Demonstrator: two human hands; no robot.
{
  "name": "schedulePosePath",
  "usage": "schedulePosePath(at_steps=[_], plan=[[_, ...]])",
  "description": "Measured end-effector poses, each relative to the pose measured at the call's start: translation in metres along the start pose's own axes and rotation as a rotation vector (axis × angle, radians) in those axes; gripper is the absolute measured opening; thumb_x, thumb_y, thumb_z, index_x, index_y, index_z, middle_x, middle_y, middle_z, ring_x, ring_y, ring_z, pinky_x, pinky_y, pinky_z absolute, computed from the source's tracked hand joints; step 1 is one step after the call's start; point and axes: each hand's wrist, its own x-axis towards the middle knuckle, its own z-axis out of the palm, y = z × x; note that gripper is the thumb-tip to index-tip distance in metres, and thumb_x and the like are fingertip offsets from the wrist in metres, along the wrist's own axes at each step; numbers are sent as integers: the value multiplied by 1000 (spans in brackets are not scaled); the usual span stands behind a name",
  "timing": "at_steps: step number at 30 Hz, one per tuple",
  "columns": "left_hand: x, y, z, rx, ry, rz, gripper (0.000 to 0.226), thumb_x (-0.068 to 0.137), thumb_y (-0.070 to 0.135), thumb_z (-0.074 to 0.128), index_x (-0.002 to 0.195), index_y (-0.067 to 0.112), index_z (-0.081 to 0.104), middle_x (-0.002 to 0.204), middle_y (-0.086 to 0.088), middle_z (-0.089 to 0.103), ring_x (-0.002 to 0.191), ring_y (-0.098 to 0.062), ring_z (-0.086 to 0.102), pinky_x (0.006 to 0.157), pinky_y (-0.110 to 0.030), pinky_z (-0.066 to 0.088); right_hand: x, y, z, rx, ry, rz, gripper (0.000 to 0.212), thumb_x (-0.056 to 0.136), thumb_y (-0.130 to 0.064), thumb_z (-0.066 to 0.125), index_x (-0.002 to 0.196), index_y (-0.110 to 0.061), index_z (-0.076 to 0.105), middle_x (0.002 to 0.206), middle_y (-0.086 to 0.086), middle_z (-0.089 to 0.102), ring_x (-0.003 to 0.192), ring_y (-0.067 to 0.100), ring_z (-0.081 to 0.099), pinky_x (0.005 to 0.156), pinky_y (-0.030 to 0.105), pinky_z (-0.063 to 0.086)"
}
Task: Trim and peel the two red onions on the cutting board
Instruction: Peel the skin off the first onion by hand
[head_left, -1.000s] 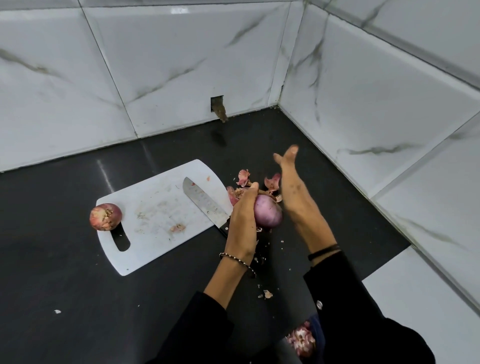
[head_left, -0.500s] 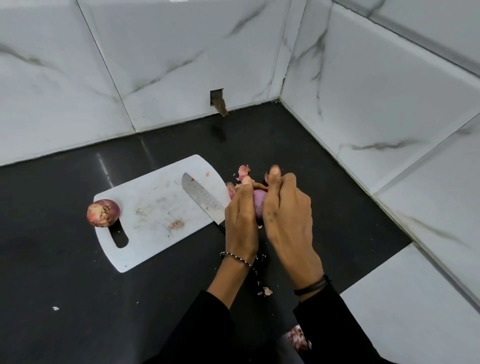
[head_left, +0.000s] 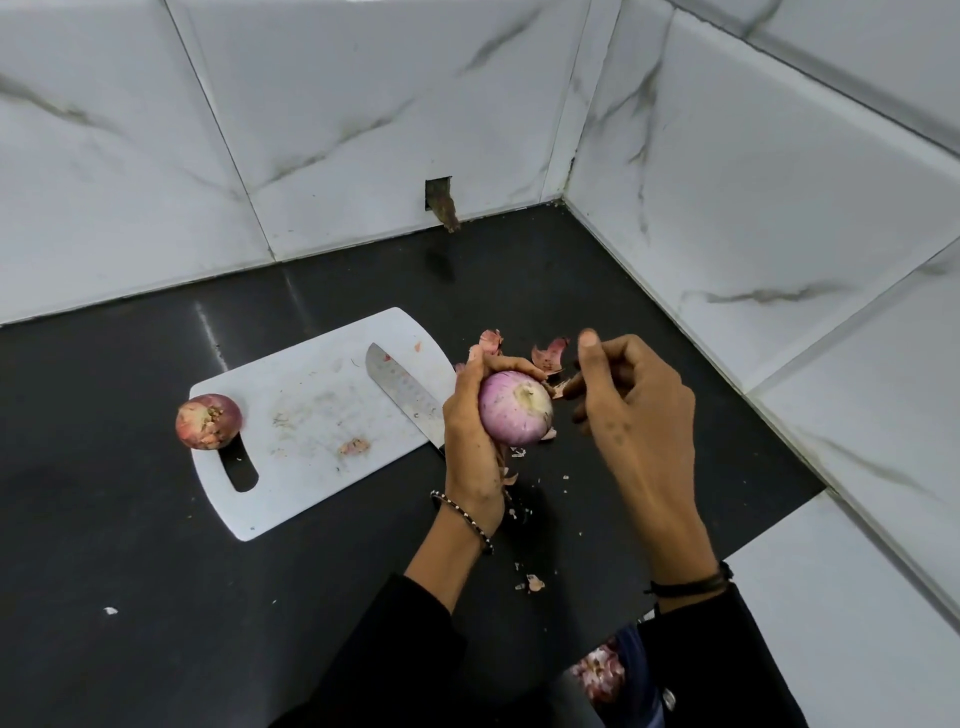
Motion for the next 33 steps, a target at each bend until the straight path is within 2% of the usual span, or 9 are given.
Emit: schedulePosePath(at_steps=[5,9,13,17,20,23,26,30,33], plan=[[2,-1,-1,24,13,8,50,106,35,35,81,9,70,89,-11,70,88,-25,66,76,-33,56,-10,-5,0,366,-33,-24,34,105,-33,52,87,-7,67,73,10,71,61,10,64,55,18,45],[0,1,1,-8,6,-49,50,105,37,35,84,6,69,88,-10,70,76,-18,66,54,-24,53,-19,-5,7,488,-60,-40,41,108,-29,42,92,-1,67,77,14,74,64,7,65,59,12,44],[-1,0,1,-25,36,-101,49,105,38,36,86,7,70,90,-11,71,81,-21,69,54,-25,55,-20,-2,9,518,-3,-88,36,108,-29,39,102,-3,64,99,11,74,90,17,71,64,13,49],[0,-1,1,-37,47,-143,48,104,38,37,88,6,69,94,-12,72,81,-21,71,55,-26,56,-20,-1,8,489,-18,-73,44,109,-31,37,98,-1,67,86,8,75,82,16,72,65,14,49],[2,-3,0,9,92,-202,55,101,48,40,104,2,69,99,-16,72,87,-25,70,63,-29,59,-21,0,9,455,12,-36,30,107,-29,44,101,-8,65,97,0,75,88,10,70,61,15,49],[3,1,2,8,73,-271,57,95,55,50,110,3,66,85,-14,70,69,-24,68,54,-30,53,-16,9,7,477,40,11,9,101,-25,59,102,-18,65,101,0,73,89,14,69,57,17,48],[4,6,5,72,8,-287,44,88,49,62,98,6,65,76,-13,67,56,-23,62,56,-31,43,-14,17,2,441,20,0,5,97,-18,66,102,-21,67,101,0,71,89,15,67,60,18,49],[5,11,6,115,-50,-380,44,92,47,54,73,10,70,65,-11,65,43,-17,55,42,-21,43,-16,22,-3,332,-88,-58,12,95,-7,65,102,-16,69,100,-4,71,84,5,66,60,17,48],[6,14,2,99,-94,-402,48,90,50,52,63,15,71,63,-10,62,39,-17,49,39,-18,36,-17,22,-9,237,-191,-176,15,92,-20,70,107,-21,68,102,-8,70,91,13,67,69,23,53]])
